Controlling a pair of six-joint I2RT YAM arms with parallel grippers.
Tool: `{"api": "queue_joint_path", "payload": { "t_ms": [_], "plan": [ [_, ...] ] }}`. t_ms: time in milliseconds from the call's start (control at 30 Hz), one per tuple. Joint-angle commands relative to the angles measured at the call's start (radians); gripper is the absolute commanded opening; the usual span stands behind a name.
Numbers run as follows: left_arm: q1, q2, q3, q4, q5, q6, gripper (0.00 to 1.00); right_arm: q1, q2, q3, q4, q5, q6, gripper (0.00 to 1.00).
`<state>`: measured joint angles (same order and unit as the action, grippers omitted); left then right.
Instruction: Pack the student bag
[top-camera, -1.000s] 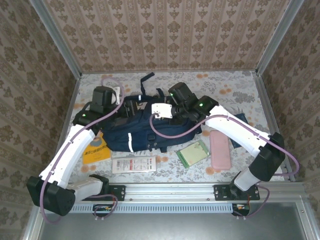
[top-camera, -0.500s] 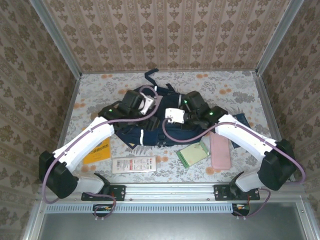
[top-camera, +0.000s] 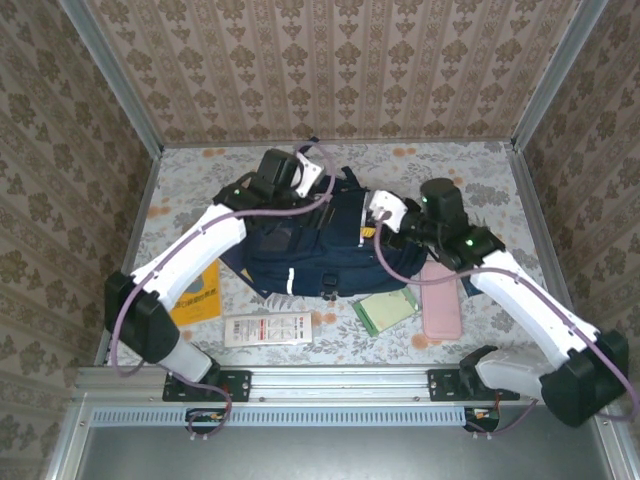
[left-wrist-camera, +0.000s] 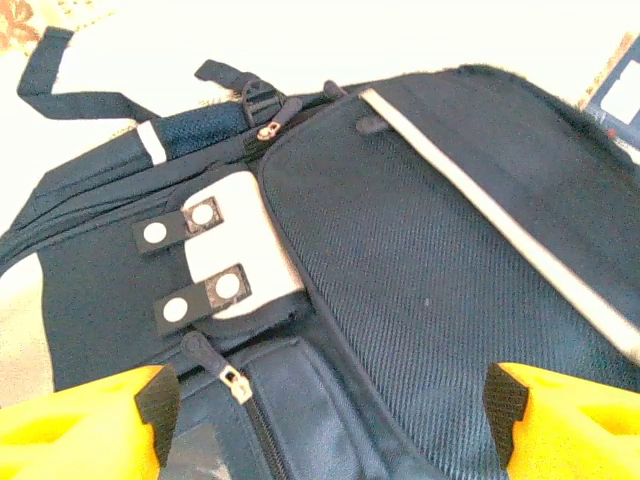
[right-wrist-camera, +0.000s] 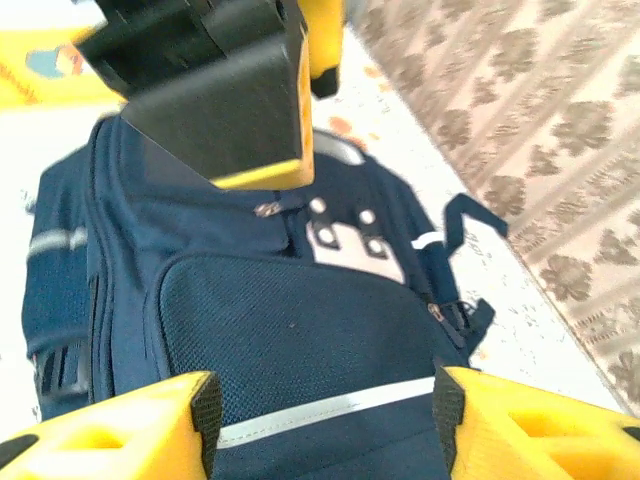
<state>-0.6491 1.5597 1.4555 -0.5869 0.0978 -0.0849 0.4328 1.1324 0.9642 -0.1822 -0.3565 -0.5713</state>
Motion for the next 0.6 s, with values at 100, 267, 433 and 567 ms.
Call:
{"api": "queue_joint_path", "payload": {
  "t_ms": [100, 267, 433, 567],
  "plan": [
    [0.046, 0.212, 0.149, -0.099, 0.351, -0.415, 0.76, -0.040, -0.121, -0.056, 0.102, 0.249, 0.632, 0.51],
    [0.042, 0.338, 0.224, -0.024, 0.470, -0.640, 0.76, -0.054, -0.186, -0.154, 0.022, 0.352, 0.882, 0.46],
    [0.037, 0.434, 0.264, 0.035, 0.605, -0.726, 0.74, -0.133, -0.095, -0.120, -0.166, 0.265, 1.123, 0.48],
    [0.025, 0.492, 0.296, 0.043, 0.646, -0.758, 0.73, -0.176, 0.013, -0.097, -0.184, 0.147, 1.178, 0.47]
  ]
}}
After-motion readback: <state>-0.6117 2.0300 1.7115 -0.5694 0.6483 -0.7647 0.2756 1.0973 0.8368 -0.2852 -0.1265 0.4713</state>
